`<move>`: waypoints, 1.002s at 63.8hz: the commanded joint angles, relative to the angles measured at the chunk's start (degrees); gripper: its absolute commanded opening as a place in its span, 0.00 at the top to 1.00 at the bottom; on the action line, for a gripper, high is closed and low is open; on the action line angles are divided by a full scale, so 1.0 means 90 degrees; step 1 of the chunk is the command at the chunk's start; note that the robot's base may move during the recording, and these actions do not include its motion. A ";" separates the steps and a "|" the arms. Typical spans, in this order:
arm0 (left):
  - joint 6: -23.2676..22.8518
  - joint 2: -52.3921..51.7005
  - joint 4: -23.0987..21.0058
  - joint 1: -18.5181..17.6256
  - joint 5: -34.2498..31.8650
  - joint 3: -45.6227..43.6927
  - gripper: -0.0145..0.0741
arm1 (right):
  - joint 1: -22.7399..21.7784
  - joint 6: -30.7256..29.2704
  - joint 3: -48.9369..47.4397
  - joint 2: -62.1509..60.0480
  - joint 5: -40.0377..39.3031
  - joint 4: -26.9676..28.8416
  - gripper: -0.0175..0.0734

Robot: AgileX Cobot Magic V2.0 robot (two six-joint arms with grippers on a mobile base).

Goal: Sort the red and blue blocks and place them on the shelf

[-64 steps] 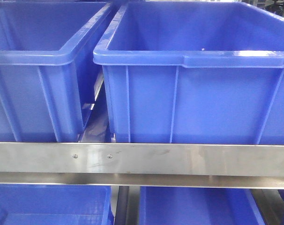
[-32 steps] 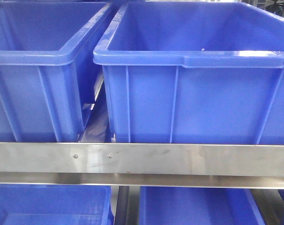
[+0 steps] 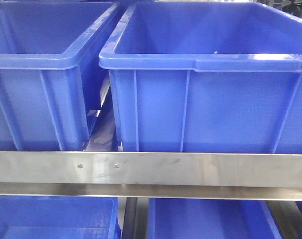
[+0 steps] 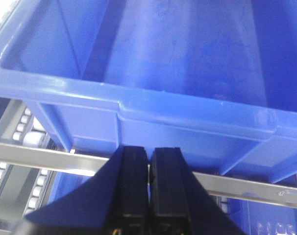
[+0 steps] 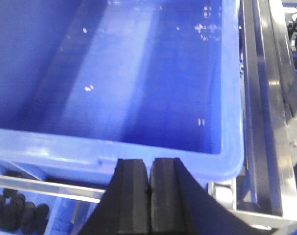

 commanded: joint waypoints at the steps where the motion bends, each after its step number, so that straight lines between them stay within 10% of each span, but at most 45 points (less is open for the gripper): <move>1: 0.0010 -0.0018 0.0069 0.0000 -0.0519 -0.0170 0.70 | -0.0006 -0.0008 -0.0172 -0.0040 -0.0471 -0.0097 0.74; 64: 0.0010 -0.0003 0.0069 0.0000 -0.0482 -0.0170 0.70 | -0.0006 -0.0008 -0.0172 -0.0040 -0.0436 -0.0097 0.74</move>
